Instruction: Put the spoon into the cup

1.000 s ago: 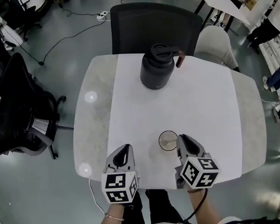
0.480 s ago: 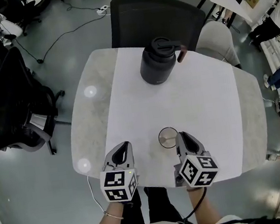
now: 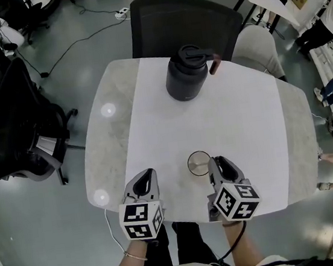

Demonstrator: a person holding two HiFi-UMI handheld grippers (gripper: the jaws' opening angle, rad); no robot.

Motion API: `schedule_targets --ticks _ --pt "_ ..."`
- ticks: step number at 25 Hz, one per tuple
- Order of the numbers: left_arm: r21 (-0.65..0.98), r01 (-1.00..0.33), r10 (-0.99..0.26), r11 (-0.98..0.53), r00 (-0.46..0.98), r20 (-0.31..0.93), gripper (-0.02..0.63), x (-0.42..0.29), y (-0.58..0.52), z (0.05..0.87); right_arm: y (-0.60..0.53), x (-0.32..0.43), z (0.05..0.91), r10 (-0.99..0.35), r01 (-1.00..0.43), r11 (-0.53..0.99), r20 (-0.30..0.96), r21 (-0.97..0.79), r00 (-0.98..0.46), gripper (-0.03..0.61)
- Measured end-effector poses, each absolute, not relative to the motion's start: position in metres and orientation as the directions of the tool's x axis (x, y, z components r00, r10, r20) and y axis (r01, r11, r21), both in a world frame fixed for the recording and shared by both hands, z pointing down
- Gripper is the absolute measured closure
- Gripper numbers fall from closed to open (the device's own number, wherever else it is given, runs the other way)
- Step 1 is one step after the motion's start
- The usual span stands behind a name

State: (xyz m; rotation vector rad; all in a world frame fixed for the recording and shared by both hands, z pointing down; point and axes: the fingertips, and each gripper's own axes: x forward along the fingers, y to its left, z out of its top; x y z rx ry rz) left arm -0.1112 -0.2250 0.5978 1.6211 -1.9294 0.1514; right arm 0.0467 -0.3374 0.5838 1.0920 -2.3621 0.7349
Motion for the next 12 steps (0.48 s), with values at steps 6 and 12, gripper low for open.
schedule_targets --ticks 6,12 --pt "0.283 -0.928 -0.860 0.242 -0.071 0.504 0.595 -0.111 -0.227 0.591 -0.342 0.053 0.577 -0.574 -0.795 0.537 0.569 -0.282 -0.589 0.440" --pt "0.275 -0.935 -0.876 0.224 -0.070 0.477 0.595 -0.108 -0.237 0.573 -0.351 0.068 0.560 -0.617 -0.820 0.510 0.554 -0.260 -0.559 0.439"
